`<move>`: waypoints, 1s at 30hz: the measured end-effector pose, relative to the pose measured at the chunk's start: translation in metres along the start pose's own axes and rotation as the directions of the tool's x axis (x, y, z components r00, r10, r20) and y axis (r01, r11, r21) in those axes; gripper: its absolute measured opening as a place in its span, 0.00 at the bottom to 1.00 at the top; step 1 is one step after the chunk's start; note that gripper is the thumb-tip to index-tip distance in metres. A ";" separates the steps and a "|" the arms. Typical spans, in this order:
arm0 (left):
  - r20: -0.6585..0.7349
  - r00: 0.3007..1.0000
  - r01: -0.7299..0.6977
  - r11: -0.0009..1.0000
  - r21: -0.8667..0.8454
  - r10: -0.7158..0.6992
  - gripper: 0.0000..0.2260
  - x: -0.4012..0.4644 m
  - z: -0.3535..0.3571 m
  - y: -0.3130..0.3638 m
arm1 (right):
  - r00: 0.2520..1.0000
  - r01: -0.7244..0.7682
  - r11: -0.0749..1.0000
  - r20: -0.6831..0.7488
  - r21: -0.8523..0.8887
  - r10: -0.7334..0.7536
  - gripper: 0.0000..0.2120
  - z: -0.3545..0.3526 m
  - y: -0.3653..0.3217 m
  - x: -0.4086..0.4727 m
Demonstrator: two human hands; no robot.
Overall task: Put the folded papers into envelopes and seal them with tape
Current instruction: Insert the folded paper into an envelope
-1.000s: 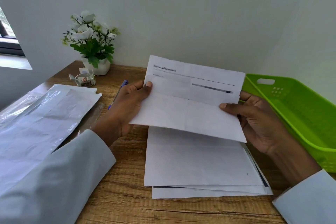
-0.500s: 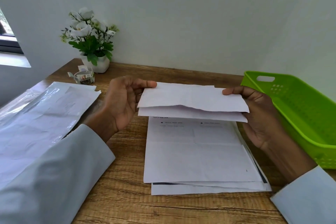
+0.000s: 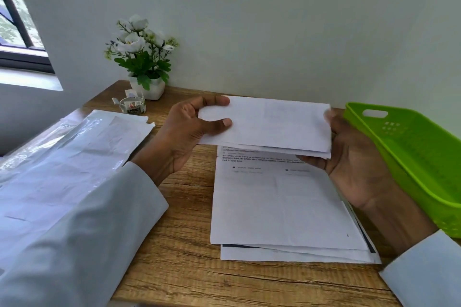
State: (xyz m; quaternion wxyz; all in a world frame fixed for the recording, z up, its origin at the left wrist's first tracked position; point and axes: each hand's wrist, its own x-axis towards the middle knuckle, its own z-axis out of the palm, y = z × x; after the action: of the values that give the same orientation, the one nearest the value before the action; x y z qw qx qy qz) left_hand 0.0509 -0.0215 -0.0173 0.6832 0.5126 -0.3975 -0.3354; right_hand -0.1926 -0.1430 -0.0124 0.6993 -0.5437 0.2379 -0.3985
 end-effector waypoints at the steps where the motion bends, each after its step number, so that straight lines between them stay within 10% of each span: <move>1: 0.015 1.000 -0.016 1.000 0.011 0.015 0.22 -0.001 0.001 0.003 | 1.000 -0.002 0.999 0.027 -0.047 0.004 0.13 0.001 0.001 -0.001; 6: -0.001 0.999 0.047 0.945 0.323 -0.049 0.26 -0.010 -0.020 0.021 | 1.000 -0.008 0.988 -0.024 -0.151 0.005 0.21 -0.002 0.008 0.000; 10: -0.173 0.964 0.099 0.331 0.939 0.201 0.27 -0.023 -0.076 0.026 | 0.999 -0.039 0.985 -0.031 -0.168 0.034 0.20 -0.007 0.017 0.004; 14: -0.378 0.926 0.378 0.001 0.926 0.010 0.49 -0.034 -0.121 0.018 | 0.999 -0.042 0.982 0.022 -0.181 0.047 0.15 0.000 0.021 0.006; 30: -0.505 0.856 0.516 0.124 0.847 -0.115 0.50 -0.046 -0.140 0.010 | 0.985 -0.112 0.965 0.099 -0.237 0.138 0.20 0.049 0.016 0.008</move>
State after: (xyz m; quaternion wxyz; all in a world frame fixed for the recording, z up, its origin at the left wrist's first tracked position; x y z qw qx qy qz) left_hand 0.1549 0.0814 -0.0394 0.1710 0.9423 -0.2810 -0.0621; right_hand -0.1460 -0.1203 -0.0120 0.6678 -0.6269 0.2758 -0.2914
